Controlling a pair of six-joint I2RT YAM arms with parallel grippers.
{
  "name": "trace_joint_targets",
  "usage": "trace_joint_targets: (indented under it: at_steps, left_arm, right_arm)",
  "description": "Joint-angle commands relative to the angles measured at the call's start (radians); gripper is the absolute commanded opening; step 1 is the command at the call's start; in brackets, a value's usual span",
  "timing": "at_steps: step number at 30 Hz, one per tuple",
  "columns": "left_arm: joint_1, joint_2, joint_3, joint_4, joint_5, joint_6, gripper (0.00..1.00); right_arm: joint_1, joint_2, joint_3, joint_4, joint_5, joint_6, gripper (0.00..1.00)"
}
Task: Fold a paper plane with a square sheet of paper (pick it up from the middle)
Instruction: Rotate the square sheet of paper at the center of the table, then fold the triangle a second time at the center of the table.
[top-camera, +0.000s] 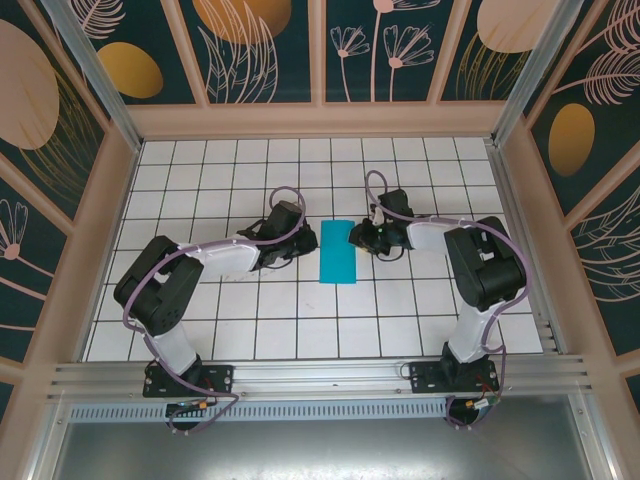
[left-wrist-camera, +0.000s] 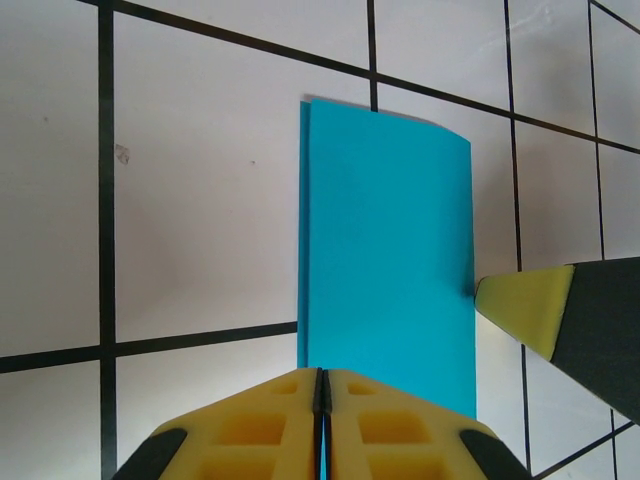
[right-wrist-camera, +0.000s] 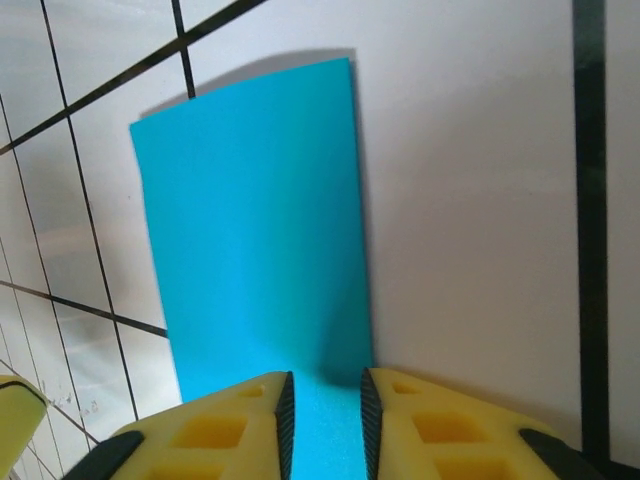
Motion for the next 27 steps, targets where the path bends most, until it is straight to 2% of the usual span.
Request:
trace_joint_targets:
  at_steps: [1,3,5,7,8,10,12,14,20,27]
  left_arm:
    - [-0.005,-0.029,-0.024,0.038,0.011,-0.021,0.11]
    - [-0.005,-0.029,-0.030,0.047,0.019,-0.029,0.15]
    - [-0.003,-0.029,-0.039,0.063,0.041,-0.038,0.19]
    - [-0.003,-0.029,-0.046,0.084,0.066,-0.050,0.23]
    - [-0.001,-0.029,-0.051,0.099,0.083,-0.056,0.25]
    - [0.001,-0.029,-0.062,0.126,0.104,-0.068,0.25]
    - [0.001,-0.029,-0.077,0.163,0.116,-0.078,0.32]
    - [0.003,-0.062,-0.103,0.214,0.128,-0.098,0.36]
    - [0.018,-0.041,-0.096,0.250,0.190,-0.121,0.37]
    - [0.018,0.020,-0.081,0.228,0.199,-0.125,0.37]
  right_arm:
    - [0.004,-0.062,0.016,-0.052,0.053,-0.028,0.34]
    - [0.004,-0.123,-0.019,-0.032,0.068,-0.019,0.38]
    - [0.006,-0.188,-0.074,0.017,0.064,0.006,0.39]
    - [0.008,-0.243,-0.168,0.143,0.017,0.045,0.39]
    - [0.012,-0.267,-0.217,0.211,0.002,0.058,0.39]
    - [0.010,-0.283,-0.253,0.228,-0.041,0.070,0.31]
    - [0.008,-0.268,-0.266,0.219,-0.093,0.098,0.31]
    - [0.011,-0.250,-0.295,0.293,-0.167,0.126,0.31]
    - [0.013,-0.203,-0.287,0.300,-0.164,0.141,0.31]
    - [0.012,-0.135,-0.276,0.284,-0.171,0.128,0.31]
